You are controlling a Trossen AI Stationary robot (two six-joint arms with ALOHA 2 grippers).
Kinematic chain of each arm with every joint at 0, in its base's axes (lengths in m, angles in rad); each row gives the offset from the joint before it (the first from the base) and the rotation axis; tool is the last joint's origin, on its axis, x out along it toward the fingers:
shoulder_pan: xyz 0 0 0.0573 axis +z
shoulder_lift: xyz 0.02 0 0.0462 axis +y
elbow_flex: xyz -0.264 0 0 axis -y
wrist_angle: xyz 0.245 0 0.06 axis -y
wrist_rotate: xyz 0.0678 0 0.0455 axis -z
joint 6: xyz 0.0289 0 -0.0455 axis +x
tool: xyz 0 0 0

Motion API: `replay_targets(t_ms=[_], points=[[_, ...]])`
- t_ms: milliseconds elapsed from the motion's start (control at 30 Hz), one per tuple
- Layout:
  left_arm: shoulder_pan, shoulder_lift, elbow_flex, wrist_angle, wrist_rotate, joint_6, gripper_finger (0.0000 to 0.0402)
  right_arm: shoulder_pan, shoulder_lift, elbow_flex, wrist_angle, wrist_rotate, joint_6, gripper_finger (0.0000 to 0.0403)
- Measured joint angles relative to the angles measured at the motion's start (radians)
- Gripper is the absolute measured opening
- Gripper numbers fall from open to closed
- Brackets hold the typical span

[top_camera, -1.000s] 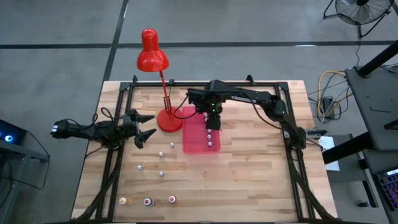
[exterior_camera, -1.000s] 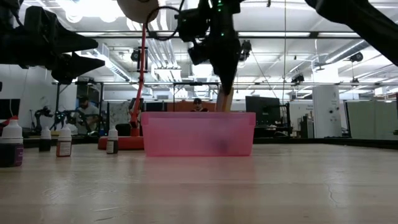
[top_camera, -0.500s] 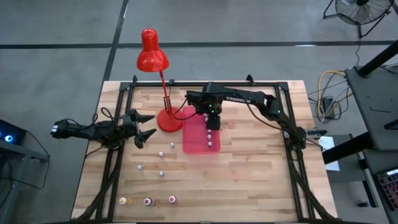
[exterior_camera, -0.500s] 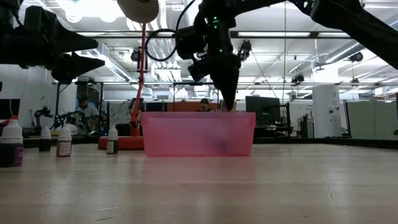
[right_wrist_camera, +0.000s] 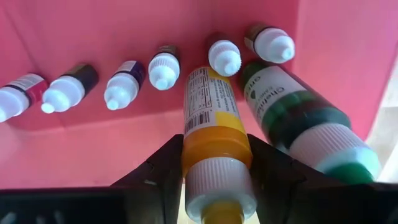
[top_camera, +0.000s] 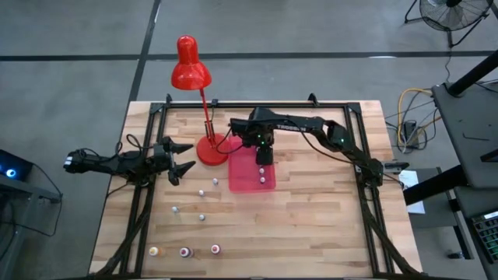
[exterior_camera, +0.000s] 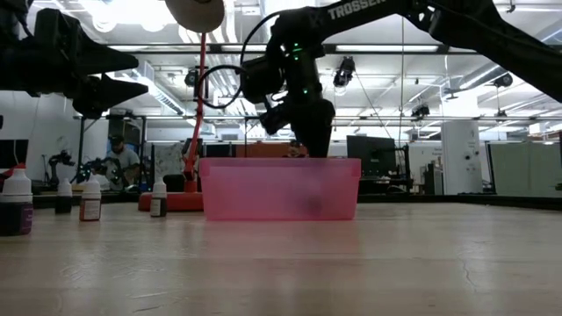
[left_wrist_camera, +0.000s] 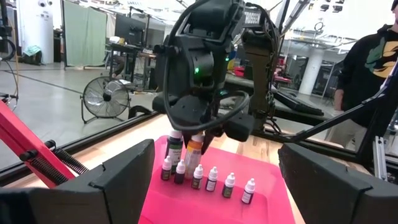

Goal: Pick & Place food coloring
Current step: Put the big yellow food coloring bottle into the bin, then put the small black food coloring bottle into the bin

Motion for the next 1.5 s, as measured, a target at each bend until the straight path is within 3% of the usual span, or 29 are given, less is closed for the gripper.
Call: replay_targets(t_ms=[133,500,767,967,1133,1500], points=[[0.0,0.0,0.0,0.0,0.0,0.0,0.0314,0.001,0.006,0.0,0.002,0.007,0.0,0.0135],[0.001,0.0,0.0,0.0,0.0,0.0,0.0314,0.002,0.004,0.006,-0.001,0.035,0.015,0.0208],[0.001,0.0,0.0,0.0,0.0,0.0,0.0314,0.018,-0.029,0.085,-0.06,0.052,0.058,0.0214],[0.001,0.0,0.0,0.0,0.0,0.0,0.0314,0.065,-0.158,0.07,-0.048,0.053,0.138,0.0214],[0.001,0.0,0.0,0.0,0.0,0.0,0.0314,0.135,-0.291,-0.085,0.085,0.053,0.185,0.0214],[0.001,0.0,0.0,0.0,0.0,0.0,0.0314,0.369,-0.698,-0.689,0.578,0.051,0.283,0.0214]])
